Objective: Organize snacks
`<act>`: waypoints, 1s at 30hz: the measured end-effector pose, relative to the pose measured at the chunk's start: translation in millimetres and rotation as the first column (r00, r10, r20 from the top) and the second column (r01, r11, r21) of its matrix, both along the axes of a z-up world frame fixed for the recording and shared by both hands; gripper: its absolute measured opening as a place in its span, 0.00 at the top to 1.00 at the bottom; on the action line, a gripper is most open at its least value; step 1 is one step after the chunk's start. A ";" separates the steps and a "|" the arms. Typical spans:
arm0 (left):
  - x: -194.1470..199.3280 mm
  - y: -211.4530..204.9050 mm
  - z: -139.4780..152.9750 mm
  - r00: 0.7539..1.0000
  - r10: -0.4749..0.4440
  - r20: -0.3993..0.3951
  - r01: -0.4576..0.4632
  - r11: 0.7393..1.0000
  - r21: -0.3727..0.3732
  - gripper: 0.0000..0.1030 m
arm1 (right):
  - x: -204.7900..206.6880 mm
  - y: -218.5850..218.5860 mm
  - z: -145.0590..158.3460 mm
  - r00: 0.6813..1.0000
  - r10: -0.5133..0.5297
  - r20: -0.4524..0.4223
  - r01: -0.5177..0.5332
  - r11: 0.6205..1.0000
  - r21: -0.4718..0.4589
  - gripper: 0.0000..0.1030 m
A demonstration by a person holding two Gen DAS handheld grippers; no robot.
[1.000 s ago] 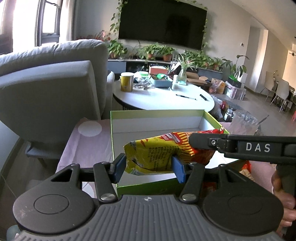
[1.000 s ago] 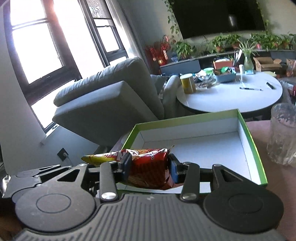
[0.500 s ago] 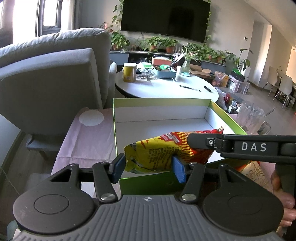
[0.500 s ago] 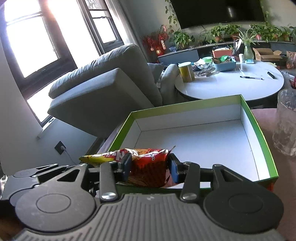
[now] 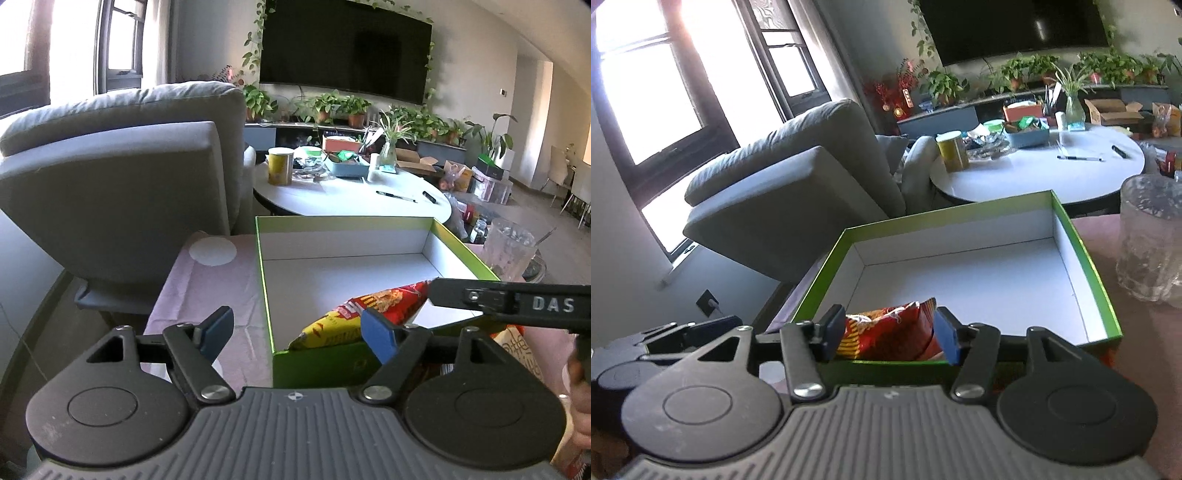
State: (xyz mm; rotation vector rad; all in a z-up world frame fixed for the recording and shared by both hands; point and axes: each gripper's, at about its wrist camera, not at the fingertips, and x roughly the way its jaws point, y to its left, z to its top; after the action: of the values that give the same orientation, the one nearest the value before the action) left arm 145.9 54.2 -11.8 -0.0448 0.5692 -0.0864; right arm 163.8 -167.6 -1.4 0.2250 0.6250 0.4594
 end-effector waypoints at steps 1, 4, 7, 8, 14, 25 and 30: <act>-3.4 0.1 0.6 1.000 0.001 0.001 -0.001 1.000 -0.001 0.28 | -2.8 -0.9 0.9 1.000 -0.001 0.005 0.001 1.000 -0.004 0.48; -15.8 2.4 1.6 1.000 0.000 0.002 0.000 1.000 -0.004 0.27 | -16.3 -4.7 3.1 1.000 0.016 0.015 -0.016 1.000 -0.006 0.48; -29.2 4.3 0.9 1.000 0.006 0.006 -0.006 1.000 -0.005 0.26 | -29.4 -8.4 4.5 0.999 0.048 0.022 -0.047 0.999 -0.003 0.48; -33.9 4.8 0.6 1.000 0.006 0.005 -0.006 1.000 -0.006 0.26 | -33.1 -9.2 4.5 0.998 0.056 0.026 -0.056 0.998 -0.007 0.49; -59.9 8.4 -3.0 1.000 0.010 -0.007 -0.010 1.000 -0.021 0.25 | -50.8 -9.7 1.5 0.995 0.093 0.021 -0.092 0.996 -0.013 0.48; -111.6 2.9 -11.9 0.999 -0.048 -0.019 0.048 0.999 -0.003 0.24 | -80.0 -12.8 -9.4 0.992 0.122 0.001 -0.122 0.992 -0.001 0.48; -132.3 -4.9 -14.0 0.994 -0.106 -0.022 0.107 0.994 0.019 0.24 | -92.2 -12.4 -10.1 0.992 0.127 0.006 -0.127 0.992 -0.003 0.48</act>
State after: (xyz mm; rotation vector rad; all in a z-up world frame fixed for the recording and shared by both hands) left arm 13.6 49.3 -25.9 0.0041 0.5936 -0.1843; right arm 71.5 -180.1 -11.6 0.1814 0.6358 0.5814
